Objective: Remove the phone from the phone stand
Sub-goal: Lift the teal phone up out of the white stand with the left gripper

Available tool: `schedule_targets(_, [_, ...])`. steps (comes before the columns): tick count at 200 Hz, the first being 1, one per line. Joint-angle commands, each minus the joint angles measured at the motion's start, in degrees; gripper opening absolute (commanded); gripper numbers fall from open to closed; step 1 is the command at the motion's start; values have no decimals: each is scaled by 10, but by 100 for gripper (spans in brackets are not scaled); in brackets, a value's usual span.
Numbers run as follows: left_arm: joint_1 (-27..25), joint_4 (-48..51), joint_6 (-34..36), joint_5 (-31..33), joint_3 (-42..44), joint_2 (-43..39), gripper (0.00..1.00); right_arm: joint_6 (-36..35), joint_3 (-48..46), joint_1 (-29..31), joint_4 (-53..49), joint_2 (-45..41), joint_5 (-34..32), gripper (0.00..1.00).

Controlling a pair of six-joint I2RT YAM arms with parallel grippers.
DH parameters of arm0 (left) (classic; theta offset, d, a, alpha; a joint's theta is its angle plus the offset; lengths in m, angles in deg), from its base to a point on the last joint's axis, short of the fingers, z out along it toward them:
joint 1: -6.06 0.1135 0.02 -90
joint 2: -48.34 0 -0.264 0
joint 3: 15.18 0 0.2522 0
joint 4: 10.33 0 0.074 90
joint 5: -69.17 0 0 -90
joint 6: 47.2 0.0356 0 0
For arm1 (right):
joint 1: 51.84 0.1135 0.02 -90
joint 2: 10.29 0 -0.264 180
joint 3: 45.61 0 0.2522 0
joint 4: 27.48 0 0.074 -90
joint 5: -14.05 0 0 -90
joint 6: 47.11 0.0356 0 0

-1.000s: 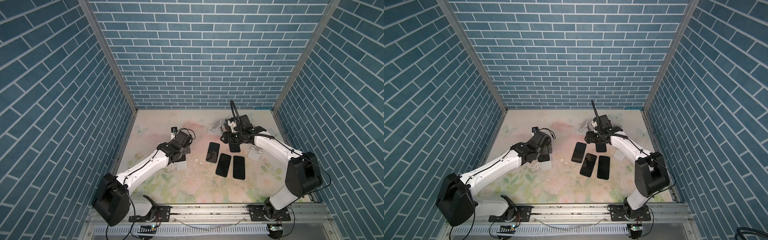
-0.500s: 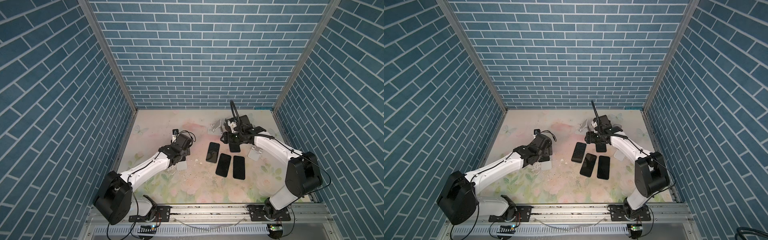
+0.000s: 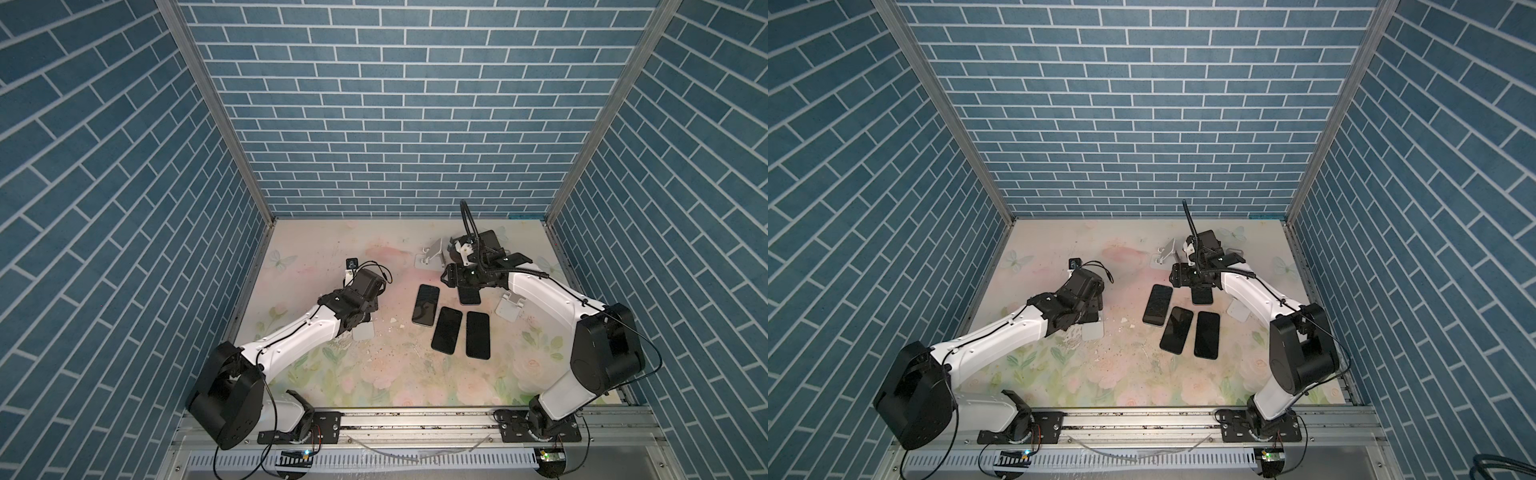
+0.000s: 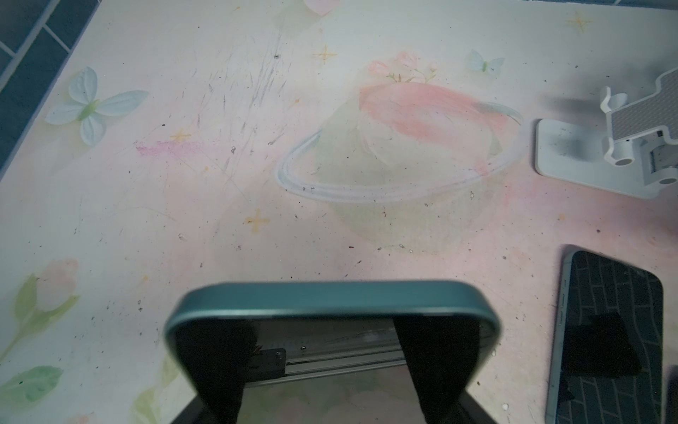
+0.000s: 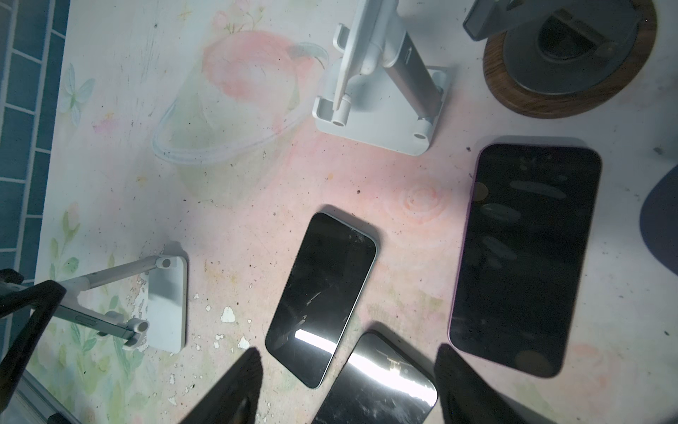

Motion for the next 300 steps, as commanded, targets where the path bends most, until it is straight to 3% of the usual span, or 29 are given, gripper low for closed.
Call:
schedule_targets(1, [-1, 4, 7, 15, 8, -16, 58, 0, -5, 2, 2, -3, 7, 76])
schedule_targets(188, [-18, 53, 33, -8, -51, -97, 54, -4, -5, 1, 5, -5, 14, 76])
schedule_targets(300, [-88, 92, 61, -5, -180, 0, 54, -16, -51, -18, 6, -41, -31, 76])
